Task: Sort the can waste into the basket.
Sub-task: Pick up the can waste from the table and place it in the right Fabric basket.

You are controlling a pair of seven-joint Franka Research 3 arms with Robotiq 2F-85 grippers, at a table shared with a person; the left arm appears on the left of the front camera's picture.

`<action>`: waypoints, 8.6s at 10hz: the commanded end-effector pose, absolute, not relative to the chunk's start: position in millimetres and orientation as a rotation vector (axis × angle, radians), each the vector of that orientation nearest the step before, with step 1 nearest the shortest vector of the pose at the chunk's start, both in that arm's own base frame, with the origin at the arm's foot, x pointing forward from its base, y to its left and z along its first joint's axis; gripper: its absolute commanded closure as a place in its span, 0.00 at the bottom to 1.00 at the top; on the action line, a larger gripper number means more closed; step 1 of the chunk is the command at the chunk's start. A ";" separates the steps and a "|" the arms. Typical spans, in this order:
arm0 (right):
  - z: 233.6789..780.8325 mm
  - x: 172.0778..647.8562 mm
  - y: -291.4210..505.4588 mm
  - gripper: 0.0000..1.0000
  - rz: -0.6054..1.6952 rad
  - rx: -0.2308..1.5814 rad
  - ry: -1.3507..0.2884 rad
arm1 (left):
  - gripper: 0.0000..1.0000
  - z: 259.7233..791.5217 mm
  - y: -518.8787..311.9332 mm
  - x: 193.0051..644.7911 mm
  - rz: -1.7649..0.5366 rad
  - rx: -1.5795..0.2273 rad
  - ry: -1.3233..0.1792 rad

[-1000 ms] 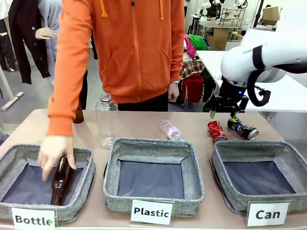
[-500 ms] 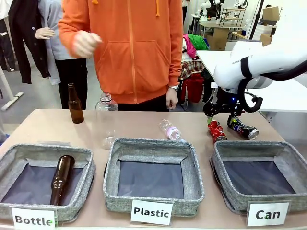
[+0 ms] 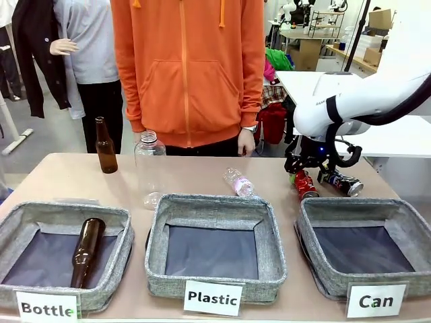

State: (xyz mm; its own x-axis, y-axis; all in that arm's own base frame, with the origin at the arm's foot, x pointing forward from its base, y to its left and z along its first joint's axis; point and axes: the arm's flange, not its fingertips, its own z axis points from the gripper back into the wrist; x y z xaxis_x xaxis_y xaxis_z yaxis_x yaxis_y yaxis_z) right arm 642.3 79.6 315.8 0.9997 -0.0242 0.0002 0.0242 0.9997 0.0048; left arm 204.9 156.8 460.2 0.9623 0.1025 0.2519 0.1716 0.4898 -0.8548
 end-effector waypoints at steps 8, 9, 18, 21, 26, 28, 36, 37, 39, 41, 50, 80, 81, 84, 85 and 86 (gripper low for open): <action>312.3 651.6 86.3 1.00 0.007 -0.072 0.023 | 0.00 464.7 158.9 201.2 -0.034 -1.093 -0.293; 313.0 651.7 86.4 1.00 0.007 -0.068 0.029 | 0.00 464.7 158.9 201.2 -0.034 -1.093 -0.293; 435.8 627.1 62.6 1.00 0.163 0.128 -0.015 | 0.00 464.7 158.9 201.2 -0.034 -1.093 -0.293; 501.0 554.3 33.8 0.77 0.541 0.196 0.055 | 0.00 464.7 158.9 201.2 -0.034 -1.093 -0.293; 492.4 408.7 13.8 0.77 1.331 0.306 0.109 | 0.00 464.7 158.9 201.2 -0.034 -1.093 -0.293; 482.5 373.7 -2.5 0.77 1.447 0.400 0.084 | 0.00 464.7 158.9 201.2 -0.034 -1.093 -0.293; 475.7 371.2 -7.6 0.03 1.457 0.338 -0.029 | 0.00 464.7 158.9 201.2 -0.034 -1.093 -0.293; 476.0 373.6 -8.4 0.00 1.451 0.349 -0.028 | 0.00 464.7 158.9 201.2 -0.034 -1.093 -0.293; 476.1 376.8 -12.0 0.00 1.411 0.366 -0.040 | 0.00 464.7 158.9 201.2 -0.034 -1.093 -0.293; 473.4 375.6 -11.9 0.00 1.351 0.392 -0.065 | 0.00 464.7 158.9 201.2 -0.034 -1.093 -0.293; 485.5 363.8 -110.7 0.00 -0.527 1.617 -0.999 | 0.00 464.7 158.9 201.2 -0.034 -1.093 -0.293; 486.0 442.3 -29.7 0.00 -0.247 0.272 -0.263 | 0.00 464.7 158.9 201.2 -0.034 -1.093 -0.293; 482.5 435.0 -12.7 0.00 -0.166 0.167 -0.299 | 0.00 464.7 158.9 201.2 -0.034 -1.093 -0.293; 466.6 502.3 -23.6 0.00 -0.030 0.094 -0.261 | 0.00 464.7 158.9 201.2 -0.034 -1.093 -0.293; 449.1 541.9 -35.7 0.00 -0.066 0.086 -0.204 | 0.00 464.7 158.9 201.2 -0.034 -1.093 -0.293; 431.2 566.9 -38.3 0.00 -0.022 0.079 -0.179 | 0.00 464.7 158.9 201.2 -0.034 -1.093 -0.293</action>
